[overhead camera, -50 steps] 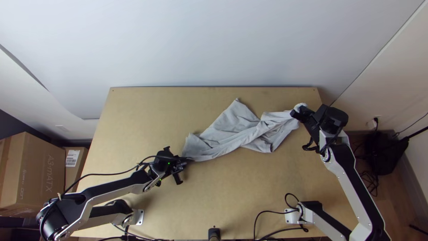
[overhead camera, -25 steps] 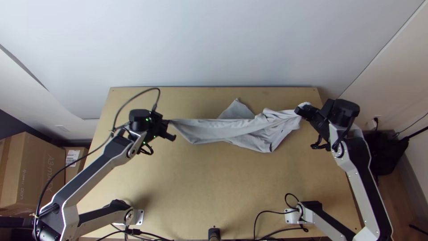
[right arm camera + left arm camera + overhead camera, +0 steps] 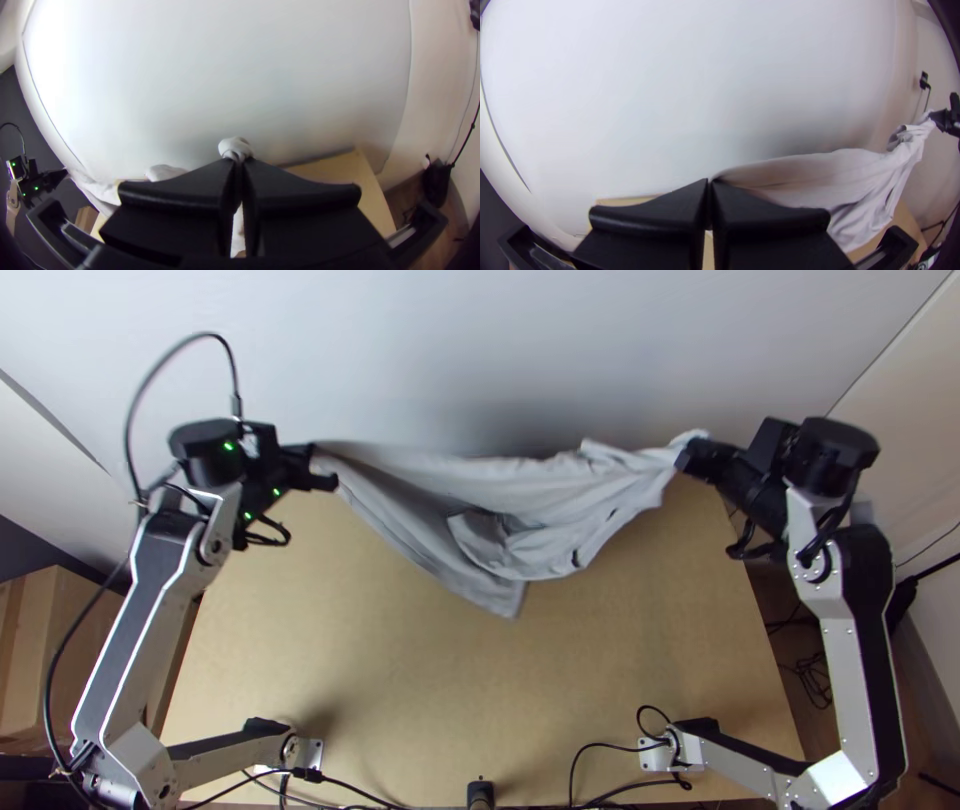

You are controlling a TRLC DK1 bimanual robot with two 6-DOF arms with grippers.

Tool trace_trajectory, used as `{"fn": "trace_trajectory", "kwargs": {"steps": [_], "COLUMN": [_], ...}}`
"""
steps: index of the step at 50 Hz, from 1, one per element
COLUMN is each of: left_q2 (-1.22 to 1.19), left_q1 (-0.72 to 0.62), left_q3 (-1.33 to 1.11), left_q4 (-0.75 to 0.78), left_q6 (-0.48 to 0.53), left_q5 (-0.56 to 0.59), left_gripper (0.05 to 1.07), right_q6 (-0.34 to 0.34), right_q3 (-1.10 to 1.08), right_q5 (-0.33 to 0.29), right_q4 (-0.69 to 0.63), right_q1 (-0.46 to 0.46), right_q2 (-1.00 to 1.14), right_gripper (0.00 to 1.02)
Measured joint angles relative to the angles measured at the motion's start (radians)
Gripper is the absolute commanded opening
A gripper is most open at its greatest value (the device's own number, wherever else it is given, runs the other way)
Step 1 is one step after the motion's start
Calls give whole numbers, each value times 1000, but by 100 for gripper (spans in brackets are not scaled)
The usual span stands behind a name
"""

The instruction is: Fold the t-shirt

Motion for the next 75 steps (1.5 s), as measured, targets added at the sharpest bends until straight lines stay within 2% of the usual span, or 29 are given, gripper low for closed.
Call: {"fn": "trace_trajectory", "kwargs": {"steps": [12,25,40,53,60,69,75], "left_q2": [81,71,-177,-539,-653,-668,-668], "left_q1": [61,70,77,114,139,142,142], "left_q3": [311,482,470,297,204,110,4], "left_q4": [-64,-78,3,91,82,58,61], "left_q6": [-9,-21,-42,-37,-35,-39,-39], "left_q5": [-23,-37,-60,-43,-36,-37,-45], "left_gripper": [8,8,8,8,8,8,8], "right_q6": [-26,-27,-27,-29,-30,-30,-2], "right_q3": [348,509,479,422,407,381,269], "right_q5": [-4,-6,-12,-41,-48,-47,-38], "right_q4": [6,6,5,-60,-89,-92,-55], "right_q1": [20,48,130,151,150,152,157], "right_q2": [135,159,-87,-319,-347,-326,-324], "right_gripper": [2,2,2,2,2,2,2]}}
